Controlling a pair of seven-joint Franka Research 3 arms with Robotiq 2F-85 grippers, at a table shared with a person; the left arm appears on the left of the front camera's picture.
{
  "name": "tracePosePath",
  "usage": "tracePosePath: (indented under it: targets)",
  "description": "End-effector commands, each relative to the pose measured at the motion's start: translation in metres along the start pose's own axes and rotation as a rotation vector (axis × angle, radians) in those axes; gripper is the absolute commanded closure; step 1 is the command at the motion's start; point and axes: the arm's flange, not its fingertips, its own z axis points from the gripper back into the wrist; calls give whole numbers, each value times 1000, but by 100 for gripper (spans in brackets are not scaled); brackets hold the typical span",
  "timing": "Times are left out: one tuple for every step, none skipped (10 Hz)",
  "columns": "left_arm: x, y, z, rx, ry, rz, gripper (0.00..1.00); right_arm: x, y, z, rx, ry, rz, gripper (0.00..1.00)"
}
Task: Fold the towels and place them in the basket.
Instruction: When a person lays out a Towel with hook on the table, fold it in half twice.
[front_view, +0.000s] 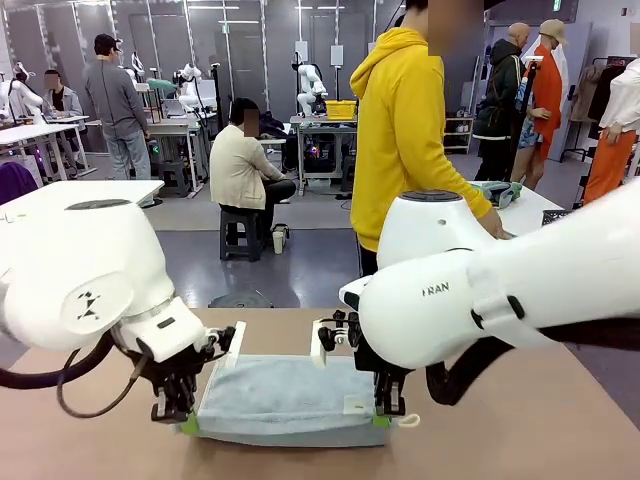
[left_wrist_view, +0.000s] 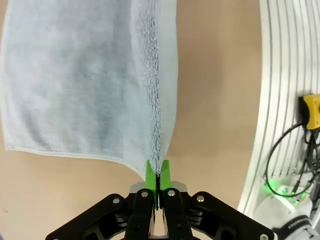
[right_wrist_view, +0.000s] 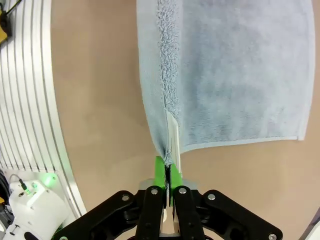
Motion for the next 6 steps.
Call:
tracePosePath:
  targets:
    - [16, 36, 1, -7, 42, 24, 100, 9, -33, -7, 15, 27, -11, 100]
    - [23, 53, 2, -8, 66, 46, 100, 11, -47, -10, 29, 29, -19, 100]
    - [27, 68, -2, -34, 108, 54, 100, 14, -61, -13, 40, 34, -24, 100]
    - [29, 84, -6, -53, 140, 75, 100, 16, -75, -17, 50, 37, -31, 100]
    - [29, 100, -7, -52, 146, 100, 100, 17, -90, -21, 53, 41, -40, 100]
    - [28, 119, -8, -51, 147, 119, 100, 18, -107, -24, 50, 45, -44, 100]
